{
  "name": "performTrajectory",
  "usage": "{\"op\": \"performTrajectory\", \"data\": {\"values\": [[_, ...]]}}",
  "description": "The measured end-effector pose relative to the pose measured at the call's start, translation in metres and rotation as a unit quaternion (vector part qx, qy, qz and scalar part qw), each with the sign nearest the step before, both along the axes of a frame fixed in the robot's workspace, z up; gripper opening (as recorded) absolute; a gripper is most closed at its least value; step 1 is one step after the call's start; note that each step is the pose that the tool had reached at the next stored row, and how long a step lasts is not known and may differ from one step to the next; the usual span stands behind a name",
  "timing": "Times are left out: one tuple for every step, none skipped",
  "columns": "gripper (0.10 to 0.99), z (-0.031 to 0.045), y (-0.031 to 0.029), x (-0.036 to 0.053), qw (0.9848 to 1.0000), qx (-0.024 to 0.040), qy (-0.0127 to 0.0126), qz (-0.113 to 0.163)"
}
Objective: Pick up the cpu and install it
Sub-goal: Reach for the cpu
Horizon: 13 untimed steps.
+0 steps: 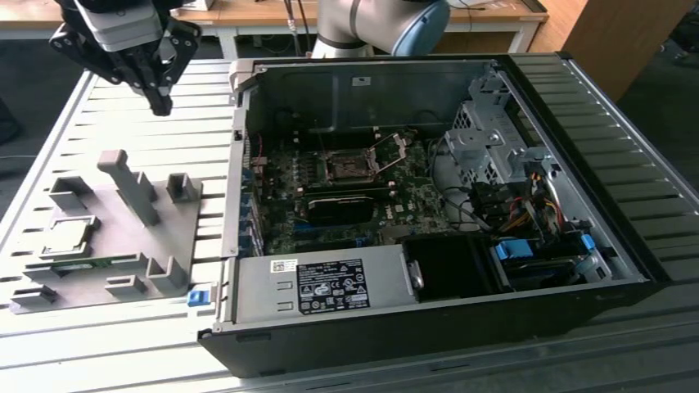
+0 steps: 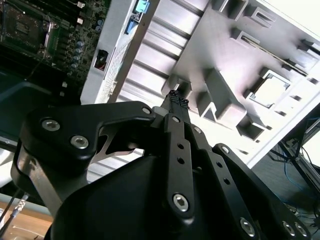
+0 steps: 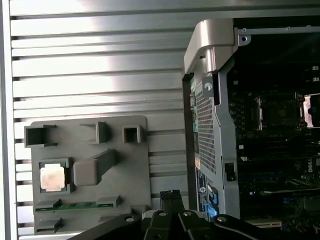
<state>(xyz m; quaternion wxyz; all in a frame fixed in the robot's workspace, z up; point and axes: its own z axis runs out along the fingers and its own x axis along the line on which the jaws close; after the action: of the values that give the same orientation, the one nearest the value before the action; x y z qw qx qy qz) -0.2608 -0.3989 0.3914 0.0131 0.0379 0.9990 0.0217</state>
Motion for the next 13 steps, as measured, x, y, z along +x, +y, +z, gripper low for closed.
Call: {"op": "performTrajectory", "data": {"values": [[0.106,0.0,0.0,-0.0008,1.0,0.0,0.0,0.0],[0.106,0.0,0.0,-0.0017,1.0,0.0,0.0,0.0],[0.106,-0.0001,0.0,-0.0024,1.0,0.0,0.0,0.0],[0.106,-0.0001,0.0,-0.0032,1.0,0.0,0.0,0.0],[0.106,-0.0001,0.0,-0.0039,1.0,0.0,0.0,0.0],[0.106,-0.0001,0.0,-0.0046,1.0,0.0,0.0,0.0],[0.106,-0.0002,0.0,-0.0054,1.0,0.0,0.0,0.0],[0.106,-0.0002,0.0,-0.0064,1.0,0.0,0.0,0.0],[0.106,-0.0003,0.0,-0.0074,1.0,0.0,0.0,0.0],[0.106,-0.0004,0.0,-0.0084,1.0,0.0,0.0,0.0],[0.106,-0.0004,0.0,-0.0093,1.0,0.0,0.0,0.0],[0.106,-0.0005,0.0,-0.0103,1.0,0.0,0.0,0.0],[0.106,-0.0006,0.0,-0.0113,1.0,0.0,0.0,0.0]]}}
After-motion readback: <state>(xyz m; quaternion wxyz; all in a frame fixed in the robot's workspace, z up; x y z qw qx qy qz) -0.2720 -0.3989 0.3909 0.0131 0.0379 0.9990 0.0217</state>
